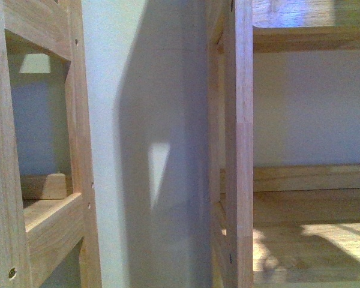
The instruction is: Put away toys
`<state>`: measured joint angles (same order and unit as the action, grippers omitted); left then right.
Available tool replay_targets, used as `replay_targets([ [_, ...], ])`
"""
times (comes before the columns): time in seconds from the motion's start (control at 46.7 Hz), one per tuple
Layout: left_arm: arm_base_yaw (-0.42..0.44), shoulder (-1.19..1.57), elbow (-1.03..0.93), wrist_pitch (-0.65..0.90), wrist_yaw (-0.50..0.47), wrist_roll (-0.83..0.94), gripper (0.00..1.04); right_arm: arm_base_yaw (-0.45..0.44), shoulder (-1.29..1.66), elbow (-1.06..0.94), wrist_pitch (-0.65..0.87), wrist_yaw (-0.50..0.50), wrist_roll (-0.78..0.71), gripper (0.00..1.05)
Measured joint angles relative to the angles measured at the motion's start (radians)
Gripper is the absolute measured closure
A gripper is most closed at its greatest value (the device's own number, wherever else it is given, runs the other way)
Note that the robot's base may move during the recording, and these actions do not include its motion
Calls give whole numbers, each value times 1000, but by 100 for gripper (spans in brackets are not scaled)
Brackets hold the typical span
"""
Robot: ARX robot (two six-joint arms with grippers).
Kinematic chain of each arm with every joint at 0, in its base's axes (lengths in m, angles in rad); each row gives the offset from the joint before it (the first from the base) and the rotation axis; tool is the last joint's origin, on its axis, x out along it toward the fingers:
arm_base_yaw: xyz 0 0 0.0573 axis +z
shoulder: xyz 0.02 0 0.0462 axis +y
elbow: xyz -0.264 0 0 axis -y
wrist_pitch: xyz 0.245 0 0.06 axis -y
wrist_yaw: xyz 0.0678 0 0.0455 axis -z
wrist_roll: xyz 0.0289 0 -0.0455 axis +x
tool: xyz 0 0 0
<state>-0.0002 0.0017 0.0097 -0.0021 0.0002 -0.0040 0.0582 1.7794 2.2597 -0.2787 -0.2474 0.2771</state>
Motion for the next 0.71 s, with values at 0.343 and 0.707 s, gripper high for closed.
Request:
replay_targets([
  [0.343,0,0,0,0,0,0,6,-2,23,-15,31,-47,50,85],
  [0.707,0,0,0,0,0,0,6,9,-38,-119,82,-69,51,53],
])
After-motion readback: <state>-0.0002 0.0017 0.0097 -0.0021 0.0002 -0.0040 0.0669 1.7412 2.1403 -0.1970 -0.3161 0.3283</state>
